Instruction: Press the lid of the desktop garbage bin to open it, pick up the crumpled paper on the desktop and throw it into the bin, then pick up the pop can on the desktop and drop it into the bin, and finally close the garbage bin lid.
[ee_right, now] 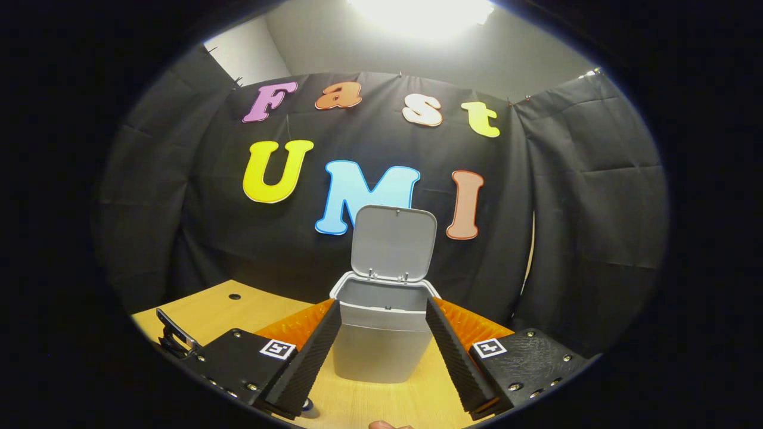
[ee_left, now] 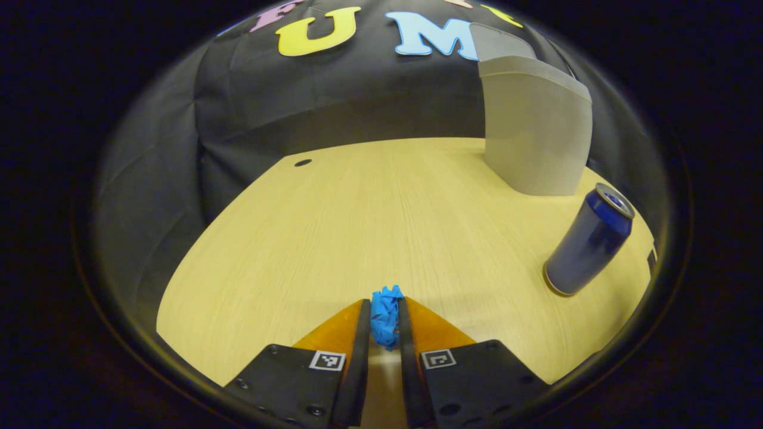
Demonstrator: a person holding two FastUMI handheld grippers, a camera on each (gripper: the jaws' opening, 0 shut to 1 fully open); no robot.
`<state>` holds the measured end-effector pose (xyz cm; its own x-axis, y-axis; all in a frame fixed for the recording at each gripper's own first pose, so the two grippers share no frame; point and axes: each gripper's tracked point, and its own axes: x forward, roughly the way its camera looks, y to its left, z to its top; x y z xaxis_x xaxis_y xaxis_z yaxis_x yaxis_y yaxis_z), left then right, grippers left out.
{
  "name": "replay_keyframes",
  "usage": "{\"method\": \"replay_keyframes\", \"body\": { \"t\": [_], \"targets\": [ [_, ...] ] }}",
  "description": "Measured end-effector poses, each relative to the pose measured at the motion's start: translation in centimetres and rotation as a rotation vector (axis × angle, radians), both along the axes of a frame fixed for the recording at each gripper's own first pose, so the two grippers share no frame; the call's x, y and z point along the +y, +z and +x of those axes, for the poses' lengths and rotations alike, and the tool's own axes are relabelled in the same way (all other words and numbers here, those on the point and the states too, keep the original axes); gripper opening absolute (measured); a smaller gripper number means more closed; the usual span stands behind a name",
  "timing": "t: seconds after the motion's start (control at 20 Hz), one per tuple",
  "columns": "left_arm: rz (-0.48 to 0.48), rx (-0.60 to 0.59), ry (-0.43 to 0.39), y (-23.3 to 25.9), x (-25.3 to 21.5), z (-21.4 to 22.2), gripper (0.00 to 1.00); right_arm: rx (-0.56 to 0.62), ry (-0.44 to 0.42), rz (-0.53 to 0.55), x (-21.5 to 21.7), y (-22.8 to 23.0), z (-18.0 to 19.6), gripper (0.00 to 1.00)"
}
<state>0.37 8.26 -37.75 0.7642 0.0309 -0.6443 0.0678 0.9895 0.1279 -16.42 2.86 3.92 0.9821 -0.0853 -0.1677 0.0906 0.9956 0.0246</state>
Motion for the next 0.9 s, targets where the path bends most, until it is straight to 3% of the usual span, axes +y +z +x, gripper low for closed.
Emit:
{"method": "replay_keyframes", "body": {
  "t": [0.3,0.5,0.6,0.9],
  "targets": [
    [-0.016,0.003,-0.009,0.3,-0.7,-0.4,0.34,-0.022,-0.012,0.077,-0.9,0.1,-0.1,0.92],
    [0.008,-0.011,-0.006,1.0,-0.5,-0.5,0.32,-0.03,-0.018,0.073,-1.4,0.1,-0.6,0.92],
    [0.004,-0.016,0.011,1.3,-0.1,-0.4,0.19,-0.019,-0.008,0.067,-1.4,-0.3,-0.9,0.92],
    [0.005,-0.085,-0.007,5.1,-1.5,0.0,0.18,-0.013,0.007,0.052,-1.7,-0.3,-1.4,0.92]
  ]
}}
